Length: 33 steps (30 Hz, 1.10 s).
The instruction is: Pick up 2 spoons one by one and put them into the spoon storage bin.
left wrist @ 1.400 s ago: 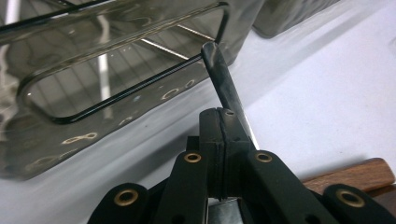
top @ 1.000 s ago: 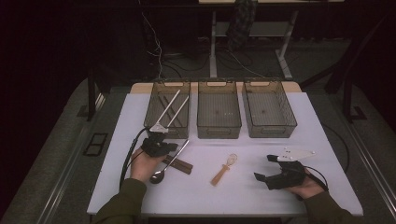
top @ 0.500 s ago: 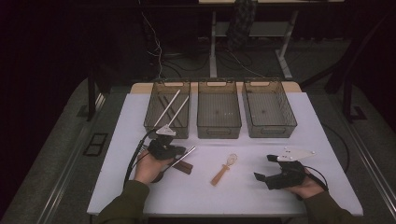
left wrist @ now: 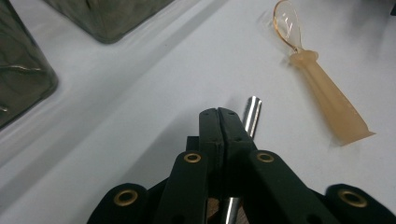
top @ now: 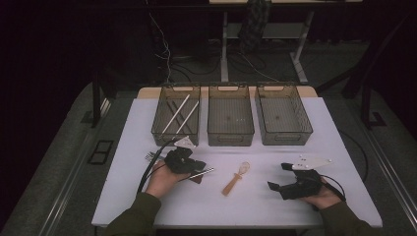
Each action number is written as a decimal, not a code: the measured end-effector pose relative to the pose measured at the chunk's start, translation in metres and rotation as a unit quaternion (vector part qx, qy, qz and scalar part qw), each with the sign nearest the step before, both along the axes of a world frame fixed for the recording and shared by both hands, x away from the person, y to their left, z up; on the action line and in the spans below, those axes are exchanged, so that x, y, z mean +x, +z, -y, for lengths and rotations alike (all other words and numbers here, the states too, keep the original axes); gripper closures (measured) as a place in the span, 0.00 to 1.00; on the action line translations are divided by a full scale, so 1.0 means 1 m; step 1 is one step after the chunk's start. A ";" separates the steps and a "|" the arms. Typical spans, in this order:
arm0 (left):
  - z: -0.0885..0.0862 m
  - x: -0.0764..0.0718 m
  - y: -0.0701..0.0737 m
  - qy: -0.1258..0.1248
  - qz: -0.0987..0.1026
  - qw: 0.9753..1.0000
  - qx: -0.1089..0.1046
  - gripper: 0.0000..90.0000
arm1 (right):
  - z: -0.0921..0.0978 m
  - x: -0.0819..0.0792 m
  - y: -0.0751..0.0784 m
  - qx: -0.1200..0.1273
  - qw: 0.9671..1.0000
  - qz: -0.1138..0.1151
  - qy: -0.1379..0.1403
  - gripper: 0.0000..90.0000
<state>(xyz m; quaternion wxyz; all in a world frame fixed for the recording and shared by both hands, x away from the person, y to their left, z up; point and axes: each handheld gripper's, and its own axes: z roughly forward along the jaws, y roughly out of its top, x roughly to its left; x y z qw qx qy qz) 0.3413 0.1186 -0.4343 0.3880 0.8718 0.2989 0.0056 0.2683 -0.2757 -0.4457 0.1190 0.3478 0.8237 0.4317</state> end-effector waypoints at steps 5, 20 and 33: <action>-0.026 -0.009 0.016 0.024 0.024 0.999 -0.014 0.81 | 0.001 0.000 0.000 0.001 1.000 0.000 -0.001 0.13; -0.104 -0.062 0.007 0.088 0.020 0.996 -0.013 0.53 | -0.001 0.001 0.000 -0.004 1.000 -0.001 -0.002 0.13; -0.108 -0.062 -0.007 0.090 -0.003 0.996 0.017 0.54 | -0.001 0.001 0.000 -0.003 1.000 -0.001 -0.004 0.13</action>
